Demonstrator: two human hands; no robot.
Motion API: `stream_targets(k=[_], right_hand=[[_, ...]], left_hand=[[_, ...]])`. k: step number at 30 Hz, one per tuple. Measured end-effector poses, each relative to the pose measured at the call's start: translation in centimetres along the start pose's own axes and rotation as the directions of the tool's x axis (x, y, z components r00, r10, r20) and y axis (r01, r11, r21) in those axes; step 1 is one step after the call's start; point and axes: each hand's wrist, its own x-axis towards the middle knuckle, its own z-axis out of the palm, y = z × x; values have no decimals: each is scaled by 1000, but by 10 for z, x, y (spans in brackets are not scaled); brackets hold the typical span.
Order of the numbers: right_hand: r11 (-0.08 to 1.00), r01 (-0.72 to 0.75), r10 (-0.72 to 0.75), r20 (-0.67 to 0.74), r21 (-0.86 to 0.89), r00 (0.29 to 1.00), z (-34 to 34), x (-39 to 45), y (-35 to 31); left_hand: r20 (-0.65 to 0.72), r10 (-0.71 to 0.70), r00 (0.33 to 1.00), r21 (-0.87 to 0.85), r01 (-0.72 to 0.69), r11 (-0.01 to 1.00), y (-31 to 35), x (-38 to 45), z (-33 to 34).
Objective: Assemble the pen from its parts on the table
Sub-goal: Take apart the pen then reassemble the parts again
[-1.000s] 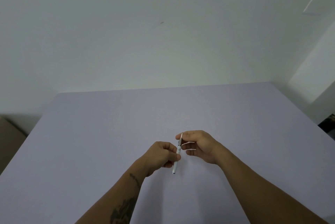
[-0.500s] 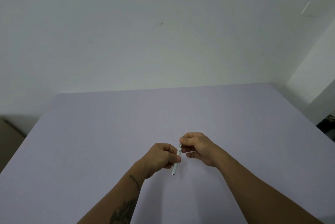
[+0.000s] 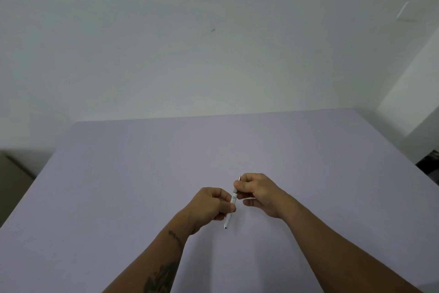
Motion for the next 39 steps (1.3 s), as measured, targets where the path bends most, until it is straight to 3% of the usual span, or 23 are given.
stream_targets(k=[6,32,39], right_hand=[[998,-8,5,41,64,999,-4,-2,-2],[999,23,-25,-56,-33,998,-8,9,2],[998,4,-7,34,68,999,-12,5,1]], left_hand=[[-27,3,1000,-14,-4,1000,2,1,-3],[6,7,1000,39,-8,999,6,9,2],[-24,2,1000,21,-1,1000,4,11,2]])
